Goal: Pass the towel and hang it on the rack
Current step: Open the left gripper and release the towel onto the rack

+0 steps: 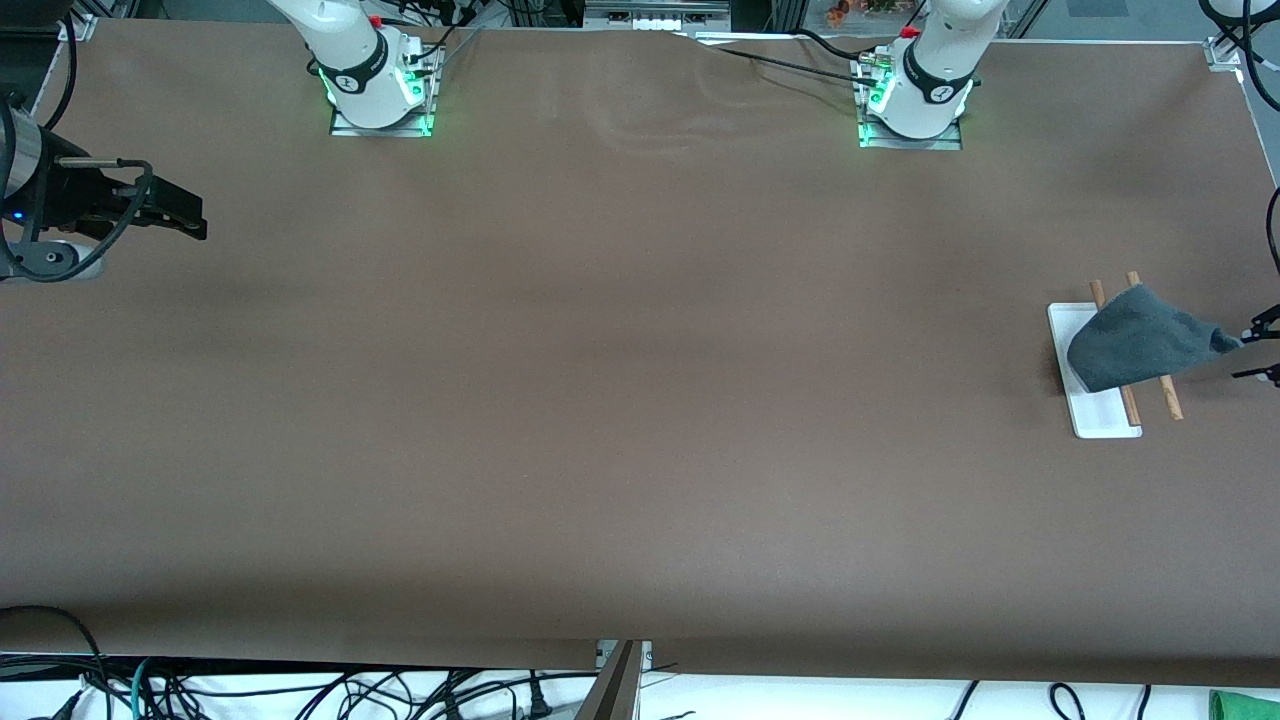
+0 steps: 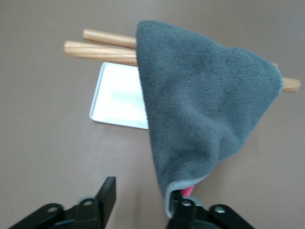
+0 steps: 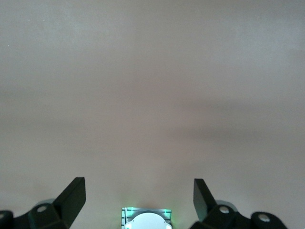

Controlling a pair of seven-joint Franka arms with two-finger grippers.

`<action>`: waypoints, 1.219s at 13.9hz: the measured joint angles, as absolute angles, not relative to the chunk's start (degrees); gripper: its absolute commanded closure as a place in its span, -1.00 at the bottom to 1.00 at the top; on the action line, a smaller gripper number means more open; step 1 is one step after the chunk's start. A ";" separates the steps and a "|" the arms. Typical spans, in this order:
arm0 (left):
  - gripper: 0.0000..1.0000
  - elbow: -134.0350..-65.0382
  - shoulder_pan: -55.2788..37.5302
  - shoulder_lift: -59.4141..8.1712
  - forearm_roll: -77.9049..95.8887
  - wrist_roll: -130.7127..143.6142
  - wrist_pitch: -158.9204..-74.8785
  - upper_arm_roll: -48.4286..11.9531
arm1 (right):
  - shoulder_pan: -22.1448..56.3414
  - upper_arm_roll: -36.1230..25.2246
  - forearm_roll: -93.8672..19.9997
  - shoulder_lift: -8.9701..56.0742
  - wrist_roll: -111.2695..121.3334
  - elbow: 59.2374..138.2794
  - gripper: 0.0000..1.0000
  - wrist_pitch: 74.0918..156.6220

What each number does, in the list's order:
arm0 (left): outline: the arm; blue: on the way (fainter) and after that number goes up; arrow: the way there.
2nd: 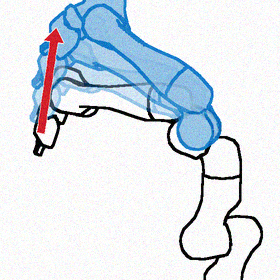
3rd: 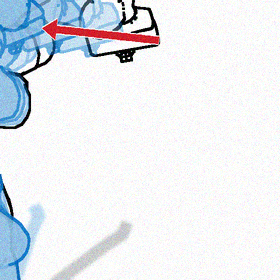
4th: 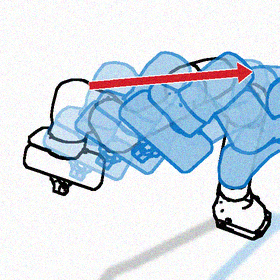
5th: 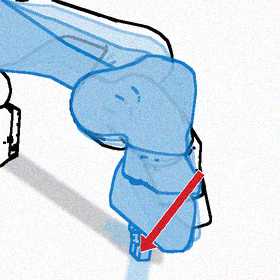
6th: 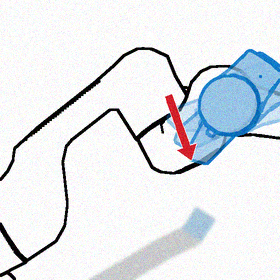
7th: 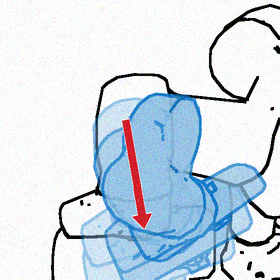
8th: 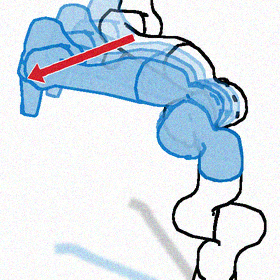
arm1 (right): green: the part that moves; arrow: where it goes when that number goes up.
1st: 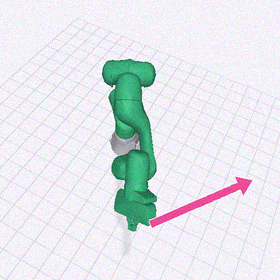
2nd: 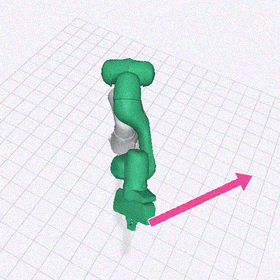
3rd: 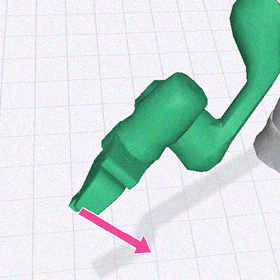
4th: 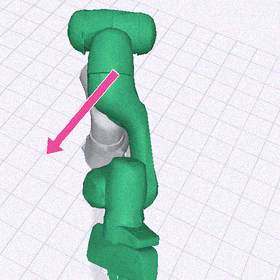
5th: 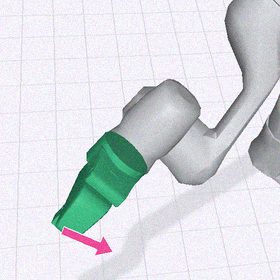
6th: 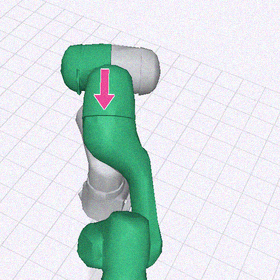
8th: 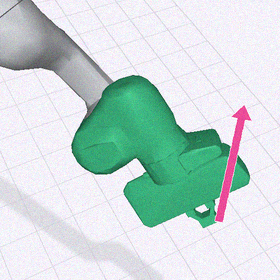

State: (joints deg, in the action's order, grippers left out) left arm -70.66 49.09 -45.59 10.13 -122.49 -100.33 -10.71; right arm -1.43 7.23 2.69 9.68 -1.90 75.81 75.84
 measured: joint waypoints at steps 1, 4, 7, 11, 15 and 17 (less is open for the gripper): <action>-1.00 -70.08 49.09 -45.58 10.13 -121.98 -100.28 -10.76 | -1.45 7.23 2.69 9.78 -1.89 75.81 -1.00 75.84; -1.00 -69.00 49.06 -45.55 10.13 -119.80 -100.26 -11.09 | -1.46 7.23 2.69 9.96 -1.88 75.81 -1.00 75.85; -1.00 -66.33 48.00 -45.10 9.51 -117.25 -99.08 -11.28 | -1.49 7.22 2.69 9.96 -1.87 75.81 -1.00 75.85; -1.00 -63.78 44.78 -44.45 6.36 -107.40 -93.57 -11.29 | -1.52 7.22 2.69 9.96 -1.87 75.81 -1.00 75.85; -1.00 -62.25 38.51 -38.73 2.25 -86.54 -84.41 -11.61 | -1.60 7.21 2.68 9.96 -1.87 75.81 -1.00 75.85; -1.00 -62.28 35.04 -35.09 1.13 -76.53 -80.55 -11.79 | -1.62 7.21 2.68 9.96 -1.86 75.81 -1.00 75.85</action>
